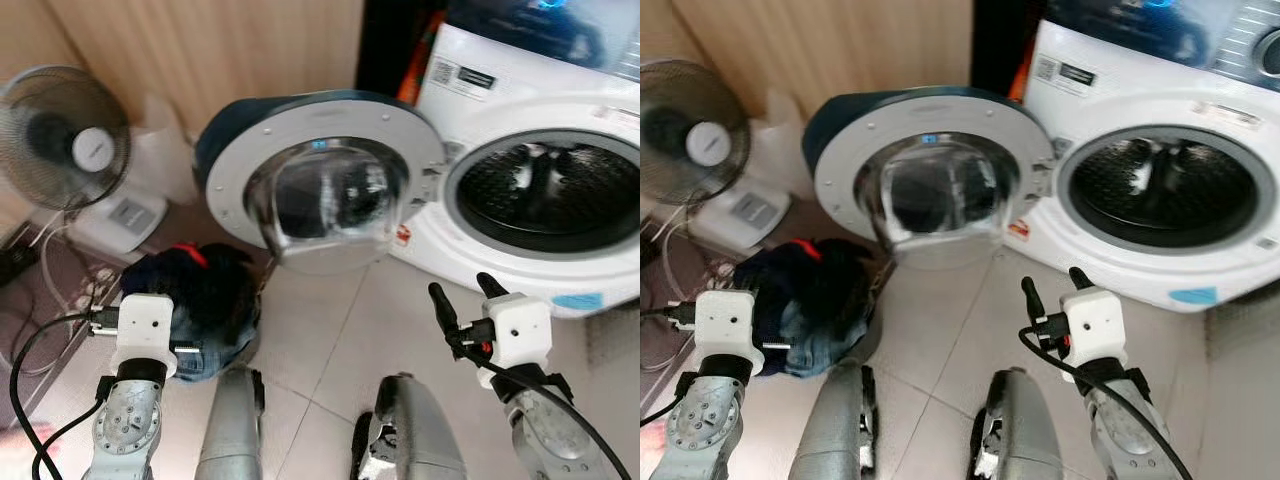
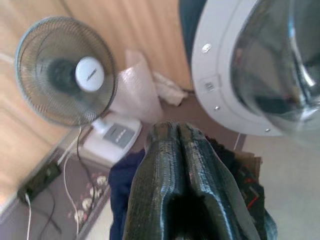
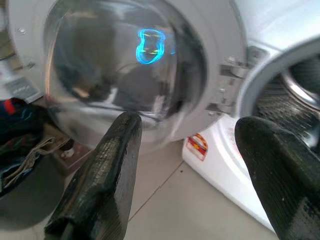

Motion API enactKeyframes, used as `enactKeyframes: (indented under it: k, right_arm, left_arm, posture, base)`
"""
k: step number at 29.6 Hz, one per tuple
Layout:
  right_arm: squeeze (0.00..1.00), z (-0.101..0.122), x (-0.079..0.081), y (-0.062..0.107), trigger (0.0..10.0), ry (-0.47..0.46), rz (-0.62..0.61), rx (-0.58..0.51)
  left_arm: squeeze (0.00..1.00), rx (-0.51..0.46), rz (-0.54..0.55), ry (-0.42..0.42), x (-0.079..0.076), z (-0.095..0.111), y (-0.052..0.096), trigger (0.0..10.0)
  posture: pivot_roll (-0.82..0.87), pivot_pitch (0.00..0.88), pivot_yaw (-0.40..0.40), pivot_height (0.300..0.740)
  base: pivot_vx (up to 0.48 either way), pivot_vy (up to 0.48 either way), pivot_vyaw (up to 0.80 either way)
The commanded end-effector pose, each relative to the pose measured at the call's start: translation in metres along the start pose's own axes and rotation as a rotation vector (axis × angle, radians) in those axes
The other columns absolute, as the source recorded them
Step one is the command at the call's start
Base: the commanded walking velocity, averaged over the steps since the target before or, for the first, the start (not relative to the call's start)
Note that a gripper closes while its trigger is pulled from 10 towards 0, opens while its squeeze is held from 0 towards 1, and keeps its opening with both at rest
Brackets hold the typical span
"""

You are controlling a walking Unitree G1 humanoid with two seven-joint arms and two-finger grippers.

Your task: Clothes washing

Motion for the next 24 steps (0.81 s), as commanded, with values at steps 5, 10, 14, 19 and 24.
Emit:
enactKeyframes:
  k: [5,10,14,19,24]
  right_arm:
    - [0.00,-0.0040,-0.0005,0.0037,10.0,-0.005,0.001,0.015]
    - [0.00,-0.0042,0.0008,0.0042,10.0,-0.002,0.007,0.014]
    - [0.00,-0.0015,0.0016,0.0039,10.0,0.003,0.007,-0.001]
    - [0.00,0.0011,0.0032,0.0037,10.0,0.026,0.020,-0.008]
    - [0.00,0.0000,0.0037,0.0042,10.0,-0.011,0.018,-0.007]
  left_arm:
    - [0.00,0.021,-0.010,0.011,-0.0018,-0.0051,0.0022,10.0]
    - [0.00,0.020,-0.014,0.014,-0.0024,-0.0049,0.0024,10.0]
    - [0.00,0.027,-0.018,0.002,-0.0029,-0.0064,0.0030,10.0]
    - [0.00,0.028,-0.013,-0.024,-0.0015,-0.0067,0.0032,10.0]
    - [0.00,0.035,-0.002,-0.032,0.0007,-0.0083,0.0028,10.0]
  posture:
    - [0.06,0.333,-0.015,0.615]
    - [0.06,0.334,-0.015,0.615]
    - [0.06,0.333,-0.016,0.615]
    - [0.06,0.332,-0.016,0.615]
    - [0.06,0.332,-0.015,0.615]
  base:
    - [0.000,0.000,0.00]
    - [0.000,0.000,0.00]
    - [0.000,0.000,0.00]
    - [0.000,0.000,0.64]
    - [0.000,-0.243,0.43]
Point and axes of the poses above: a point about 5 cm out from each wrist's last joint towards the gripper, its own y axis pointing back from the gripper into the wrist, its own z axis along the axis of the wrist's last joint, x = y × z, the point moved 6 cm from there along -y, pointing out of the wrist towards the gripper, and after that the axes turned 1 degree about y, right-handed, at the moved point
